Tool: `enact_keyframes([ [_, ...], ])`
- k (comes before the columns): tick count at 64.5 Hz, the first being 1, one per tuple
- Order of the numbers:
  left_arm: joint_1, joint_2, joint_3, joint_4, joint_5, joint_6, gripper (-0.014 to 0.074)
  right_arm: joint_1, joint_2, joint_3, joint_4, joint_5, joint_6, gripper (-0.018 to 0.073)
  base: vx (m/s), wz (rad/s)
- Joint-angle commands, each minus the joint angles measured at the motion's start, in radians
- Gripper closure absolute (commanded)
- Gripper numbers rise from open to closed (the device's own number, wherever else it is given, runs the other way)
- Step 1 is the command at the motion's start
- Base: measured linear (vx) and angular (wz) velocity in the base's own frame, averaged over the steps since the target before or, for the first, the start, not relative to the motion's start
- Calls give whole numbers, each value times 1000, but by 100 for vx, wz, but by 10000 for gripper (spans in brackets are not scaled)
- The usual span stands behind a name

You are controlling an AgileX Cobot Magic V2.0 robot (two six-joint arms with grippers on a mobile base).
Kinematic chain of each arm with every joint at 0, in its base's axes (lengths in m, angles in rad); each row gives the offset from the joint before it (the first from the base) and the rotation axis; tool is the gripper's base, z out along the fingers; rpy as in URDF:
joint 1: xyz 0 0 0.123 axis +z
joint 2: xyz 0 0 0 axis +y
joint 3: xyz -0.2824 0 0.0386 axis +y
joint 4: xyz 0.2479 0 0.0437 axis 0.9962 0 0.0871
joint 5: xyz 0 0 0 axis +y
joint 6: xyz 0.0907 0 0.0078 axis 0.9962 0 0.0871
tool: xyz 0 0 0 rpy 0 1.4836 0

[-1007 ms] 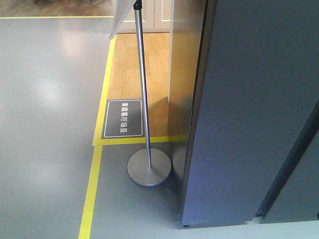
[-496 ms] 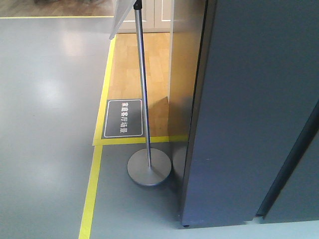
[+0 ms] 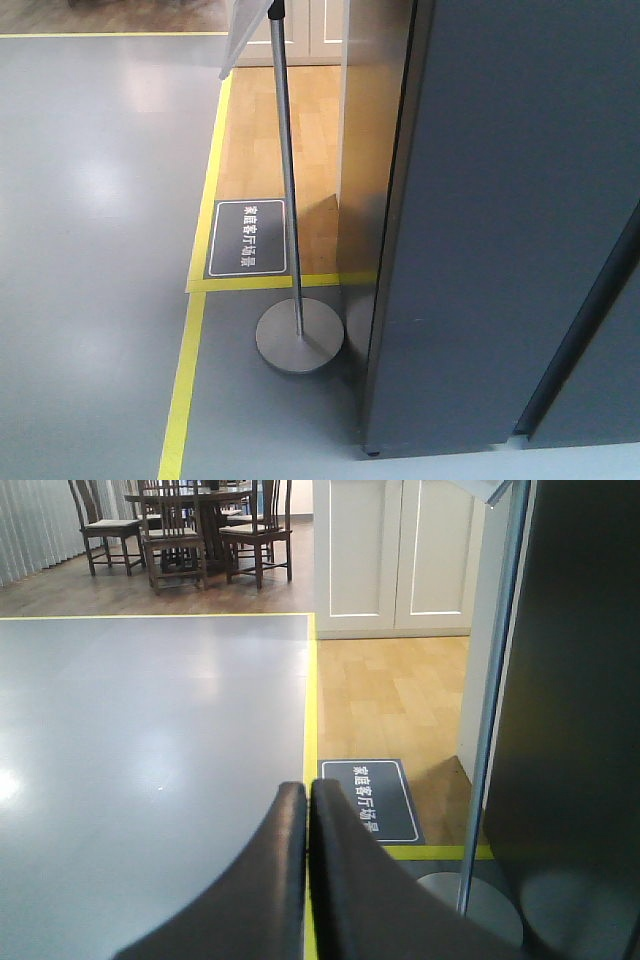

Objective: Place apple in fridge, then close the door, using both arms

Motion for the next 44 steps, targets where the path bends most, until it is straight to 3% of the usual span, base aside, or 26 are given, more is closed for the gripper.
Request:
enact_keyframes([
  [1, -1, -16, 28, -1, -67, 1, 604, -6, -18, 13, -4, -79, 0, 563, 0, 0],
  [44, -1, -16, 28, -1, -67, 1, 604, -6, -18, 13, -4, -77, 0, 563, 0, 0],
])
